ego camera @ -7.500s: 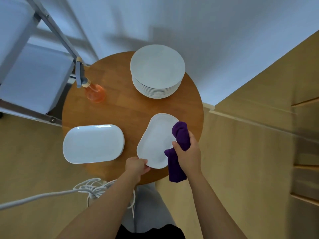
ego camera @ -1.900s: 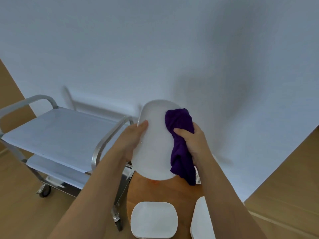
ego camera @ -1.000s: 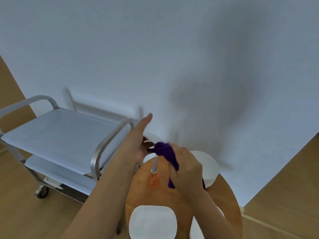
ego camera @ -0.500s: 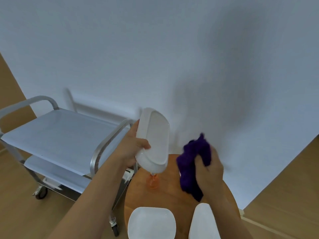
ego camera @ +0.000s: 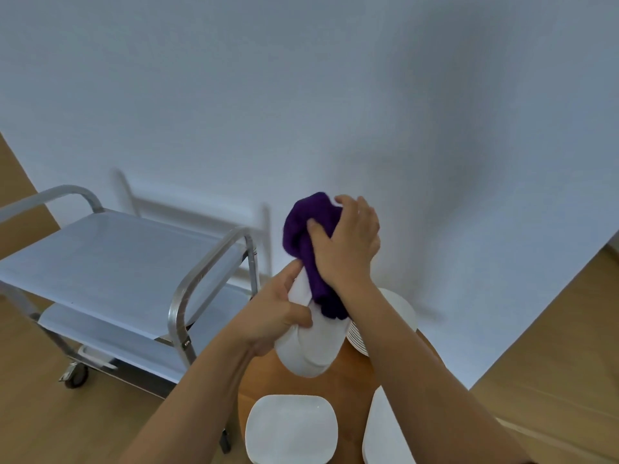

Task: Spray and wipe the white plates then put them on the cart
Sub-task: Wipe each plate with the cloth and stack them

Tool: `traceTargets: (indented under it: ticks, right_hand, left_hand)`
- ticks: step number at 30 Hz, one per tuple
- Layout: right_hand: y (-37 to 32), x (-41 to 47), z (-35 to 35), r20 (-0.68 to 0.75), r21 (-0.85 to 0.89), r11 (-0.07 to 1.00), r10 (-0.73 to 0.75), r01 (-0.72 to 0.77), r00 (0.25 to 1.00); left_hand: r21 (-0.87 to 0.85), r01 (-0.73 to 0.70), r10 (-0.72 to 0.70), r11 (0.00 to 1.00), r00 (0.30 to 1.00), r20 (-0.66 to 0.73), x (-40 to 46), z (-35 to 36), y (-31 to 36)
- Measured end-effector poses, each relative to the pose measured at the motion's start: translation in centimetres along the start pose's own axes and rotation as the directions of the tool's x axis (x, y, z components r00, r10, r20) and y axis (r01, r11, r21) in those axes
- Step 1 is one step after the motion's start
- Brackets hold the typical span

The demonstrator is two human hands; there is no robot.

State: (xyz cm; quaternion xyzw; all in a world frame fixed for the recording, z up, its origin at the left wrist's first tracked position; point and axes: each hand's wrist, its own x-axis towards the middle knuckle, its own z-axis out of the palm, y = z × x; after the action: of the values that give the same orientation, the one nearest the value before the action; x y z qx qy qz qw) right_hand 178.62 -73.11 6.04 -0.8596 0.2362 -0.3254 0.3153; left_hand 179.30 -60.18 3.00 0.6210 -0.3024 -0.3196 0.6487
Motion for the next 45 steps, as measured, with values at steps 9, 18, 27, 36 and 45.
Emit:
traceTargets:
  ticks: [9,18,27,36,45]
  right_hand:
    - [2.9,3.7,-2.5,0.128,0.269,0.907,0.299,-0.324,0.945]
    - [2.4,-1.7,-1.0,0.298,0.554,0.736,0.262,-0.389,0.918]
    - [4.9,-0.1,-4.6,0.466,0.63,0.614,0.193,-0.476,0.864]
    - [4.5,1.2,-7.4,0.657,0.302,0.93,-0.045,-0.208,0.752]
    - [6.3,-1.4,-4.0,0.135,0.348,0.879,0.298,-0.327,0.945]
  left_hand:
    - [-0.245,-0.12,0.118,0.962,0.993,-0.025,-1.1,-1.0,0.3]
    - [-0.443,-0.342,0.217,0.829,0.926,-0.308,1.3,-0.7,2.2]
    - [-0.271,-0.173,0.102,0.947,0.961,-0.256,2.3,-3.9,1.4]
    - [-0.175,0.17,-0.16,0.97,0.985,0.069,3.6,-6.9,2.2]
    - [-0.352,-0.15,0.047,0.924,0.957,-0.286,2.9,-4.3,1.1]
